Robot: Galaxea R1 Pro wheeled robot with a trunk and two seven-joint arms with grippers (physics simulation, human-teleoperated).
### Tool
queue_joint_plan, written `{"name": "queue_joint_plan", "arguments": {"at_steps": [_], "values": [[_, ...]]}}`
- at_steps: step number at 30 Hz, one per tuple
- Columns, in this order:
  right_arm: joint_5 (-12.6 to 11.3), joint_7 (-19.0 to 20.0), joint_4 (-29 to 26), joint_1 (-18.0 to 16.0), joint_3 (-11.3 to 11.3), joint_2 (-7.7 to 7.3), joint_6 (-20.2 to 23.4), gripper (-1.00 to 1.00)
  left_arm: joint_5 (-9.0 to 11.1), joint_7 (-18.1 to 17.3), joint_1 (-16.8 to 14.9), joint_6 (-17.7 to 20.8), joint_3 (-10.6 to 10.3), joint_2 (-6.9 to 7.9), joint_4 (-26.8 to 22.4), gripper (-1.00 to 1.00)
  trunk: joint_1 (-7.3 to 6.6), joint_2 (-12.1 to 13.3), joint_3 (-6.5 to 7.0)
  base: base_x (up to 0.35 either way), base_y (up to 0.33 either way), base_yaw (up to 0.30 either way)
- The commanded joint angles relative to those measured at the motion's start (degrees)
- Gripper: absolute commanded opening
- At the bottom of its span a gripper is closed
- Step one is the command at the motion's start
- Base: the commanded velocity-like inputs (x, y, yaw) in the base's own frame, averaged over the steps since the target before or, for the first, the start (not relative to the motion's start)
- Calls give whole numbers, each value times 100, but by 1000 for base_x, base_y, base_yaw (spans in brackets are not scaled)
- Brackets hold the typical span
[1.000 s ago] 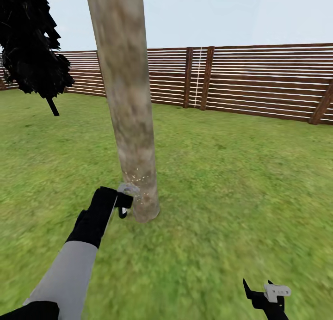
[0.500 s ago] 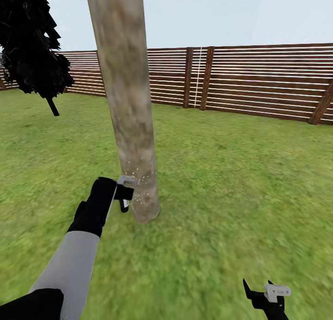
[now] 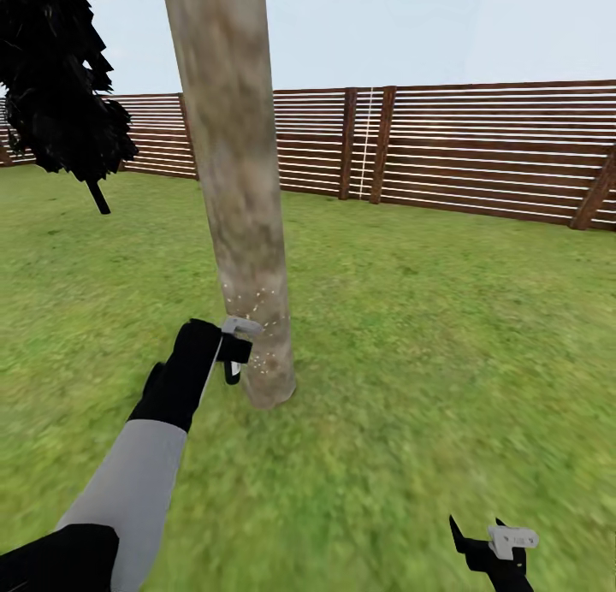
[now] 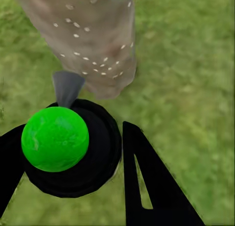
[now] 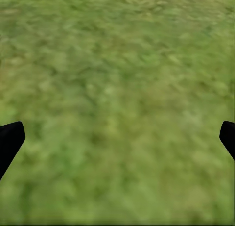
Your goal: In the garden, pick up the pesticide atomizer on the floor and spray pesticide onto both trees until each tree trunk is fully covered.
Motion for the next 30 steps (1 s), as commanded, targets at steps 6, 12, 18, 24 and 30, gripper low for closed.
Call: {"name": "queue_joint_plan", "arguments": {"at_steps": [6, 12, 18, 24, 30], "values": [[15, 47, 2, -5, -49, 1, -16, 100, -56, -52, -7, 8, 267, 584, 4, -100, -1, -2, -5, -6, 0, -160], [15, 47, 2, -5, -49, 1, -17, 100, -38, -53, -66, 15, 402, 429, -4, -100, -1, -2, -5, 0, 0, -50], [15, 47, 2, -4, -49, 1, -16, 100, -73, -53, -231, 15, 424, 227, 31, -100, -1, -2, -5, 0, 0, 0], [15, 47, 2, -2, -49, 1, -17, 100, -37, -53, -382, 34, 488, 742, 83, -100, -1, -2, -5, 0, 0, 0], [15, 47, 2, -4, -49, 1, -17, 100, -50, -53, -679, 76, 442, 274, 57, -100, -1, -2, -5, 0, 0, 0]]}}
